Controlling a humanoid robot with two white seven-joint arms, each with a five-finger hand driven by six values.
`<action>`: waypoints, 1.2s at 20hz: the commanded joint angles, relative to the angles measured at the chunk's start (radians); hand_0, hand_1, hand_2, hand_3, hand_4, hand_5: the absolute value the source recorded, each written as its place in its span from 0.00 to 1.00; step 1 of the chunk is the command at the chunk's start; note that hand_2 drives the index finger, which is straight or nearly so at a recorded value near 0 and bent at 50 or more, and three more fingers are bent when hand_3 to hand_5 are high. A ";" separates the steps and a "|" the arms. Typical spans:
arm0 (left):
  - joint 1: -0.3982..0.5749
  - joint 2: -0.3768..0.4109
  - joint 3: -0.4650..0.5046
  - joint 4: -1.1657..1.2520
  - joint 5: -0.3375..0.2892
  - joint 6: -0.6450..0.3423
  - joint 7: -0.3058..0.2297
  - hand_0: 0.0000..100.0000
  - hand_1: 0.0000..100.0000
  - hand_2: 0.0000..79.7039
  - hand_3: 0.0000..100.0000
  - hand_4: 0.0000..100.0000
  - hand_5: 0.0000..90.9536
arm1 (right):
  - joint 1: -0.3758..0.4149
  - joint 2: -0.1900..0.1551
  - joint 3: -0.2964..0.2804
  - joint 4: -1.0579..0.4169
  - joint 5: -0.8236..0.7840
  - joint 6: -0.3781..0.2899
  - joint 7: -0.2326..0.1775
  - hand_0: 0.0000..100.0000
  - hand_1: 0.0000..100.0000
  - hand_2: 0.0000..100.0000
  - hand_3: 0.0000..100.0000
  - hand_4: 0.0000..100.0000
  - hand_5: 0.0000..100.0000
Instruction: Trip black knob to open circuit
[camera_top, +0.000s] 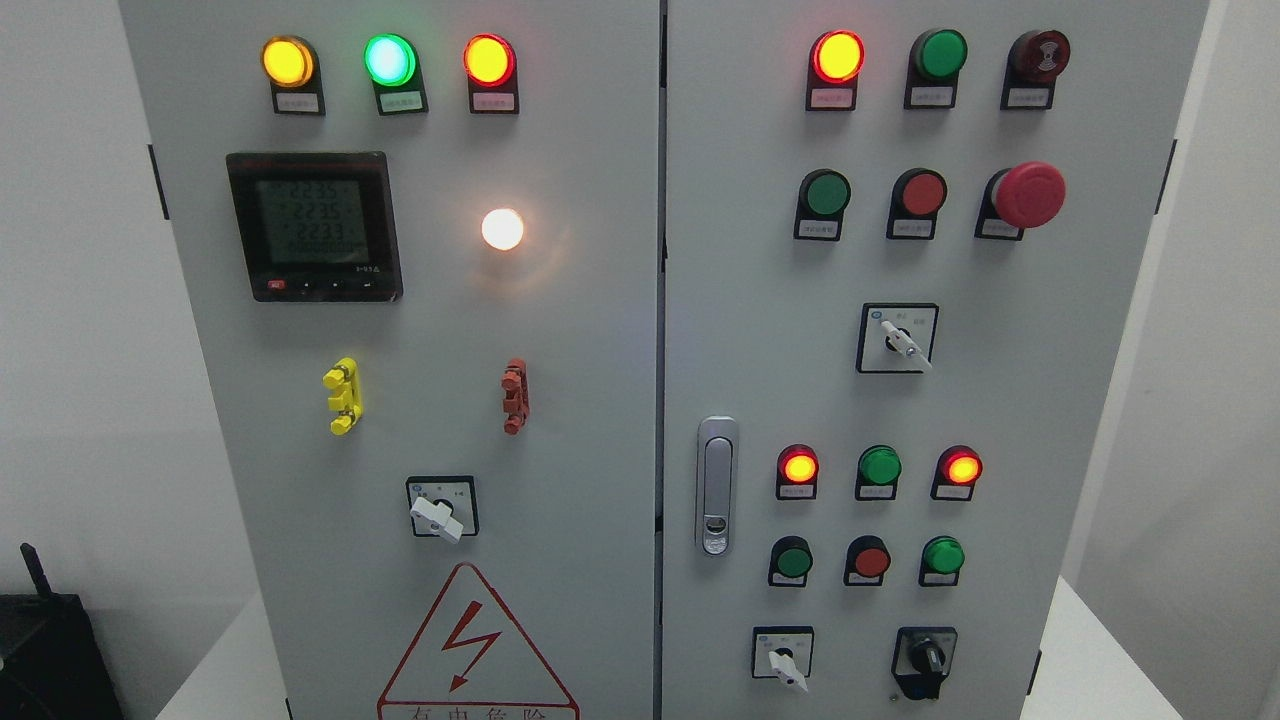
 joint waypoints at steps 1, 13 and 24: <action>0.000 0.000 0.000 -0.020 0.000 0.000 -0.001 0.12 0.39 0.00 0.00 0.00 0.00 | 0.000 0.003 -0.043 0.001 -0.012 0.007 0.012 0.00 0.06 0.00 0.00 0.00 0.00; 0.000 0.000 0.000 -0.020 0.000 0.000 -0.001 0.12 0.39 0.00 0.00 0.00 0.00 | -0.017 0.003 -0.050 -0.003 -0.017 0.002 0.012 0.00 0.06 0.00 0.00 0.00 0.00; 0.000 0.000 0.000 -0.020 0.000 0.000 -0.001 0.12 0.39 0.00 0.00 0.00 0.00 | -0.069 -0.005 -0.082 -0.058 -0.031 -0.301 0.015 0.00 0.05 0.00 0.00 0.00 0.00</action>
